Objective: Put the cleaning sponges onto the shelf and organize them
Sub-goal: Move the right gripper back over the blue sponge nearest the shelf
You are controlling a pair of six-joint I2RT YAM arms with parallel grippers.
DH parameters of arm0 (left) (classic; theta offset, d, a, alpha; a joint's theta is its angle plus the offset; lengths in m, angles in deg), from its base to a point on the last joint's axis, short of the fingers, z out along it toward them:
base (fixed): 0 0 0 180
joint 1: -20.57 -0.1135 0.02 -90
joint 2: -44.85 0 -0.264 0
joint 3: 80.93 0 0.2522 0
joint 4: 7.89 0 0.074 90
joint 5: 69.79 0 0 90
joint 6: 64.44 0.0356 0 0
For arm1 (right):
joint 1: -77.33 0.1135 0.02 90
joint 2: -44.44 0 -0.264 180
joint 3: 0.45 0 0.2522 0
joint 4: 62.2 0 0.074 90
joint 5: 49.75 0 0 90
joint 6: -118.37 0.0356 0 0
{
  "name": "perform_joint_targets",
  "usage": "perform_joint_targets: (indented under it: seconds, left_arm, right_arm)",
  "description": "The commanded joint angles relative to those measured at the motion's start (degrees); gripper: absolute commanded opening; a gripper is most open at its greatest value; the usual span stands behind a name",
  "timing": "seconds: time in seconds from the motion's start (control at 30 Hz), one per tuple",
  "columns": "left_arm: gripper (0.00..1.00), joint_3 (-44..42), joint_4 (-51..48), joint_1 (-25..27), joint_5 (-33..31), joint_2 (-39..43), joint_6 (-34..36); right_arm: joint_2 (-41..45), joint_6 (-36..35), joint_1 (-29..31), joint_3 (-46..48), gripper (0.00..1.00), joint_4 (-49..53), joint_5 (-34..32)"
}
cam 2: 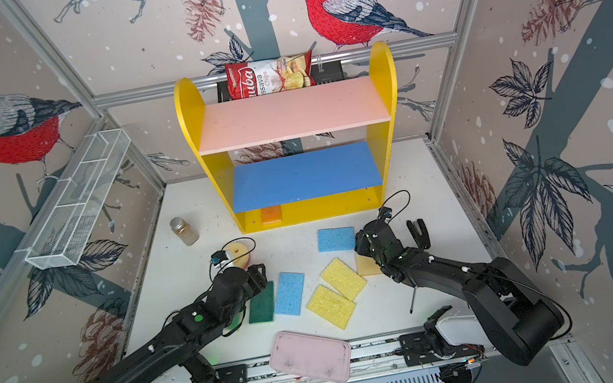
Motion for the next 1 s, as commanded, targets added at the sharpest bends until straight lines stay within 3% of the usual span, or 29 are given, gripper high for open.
perform_joint_targets:
  seconds: [0.0,0.2,0.4,0.73,0.97]
  left_arm:
    - [0.71,1.97,7.90,1.88,-2.64,-5.85,-1.72]
    - [0.70,7.97,13.75,2.70,-0.86,-17.59,-0.89]
    - [0.70,8.88,22.34,3.13,-1.00,-23.29,-1.18]
    - [0.70,7.40,26.65,3.22,-1.20,-25.64,-2.45]
    - [0.70,3.43,28.15,3.22,-2.25,-23.24,-4.39]
  right_arm:
    - [0.20,-3.59,-1.21,-0.40,0.63,-1.53,4.23]
    - [-3.46,-5.65,-1.49,-2.93,0.65,-3.11,7.75]
    - [-10.47,-5.75,-0.20,-5.94,0.67,-4.54,11.93]
    - [-19.08,-3.14,12.10,-12.31,0.68,-5.79,12.07]
    - [-16.37,-4.60,17.53,-14.17,0.69,-5.12,13.45]
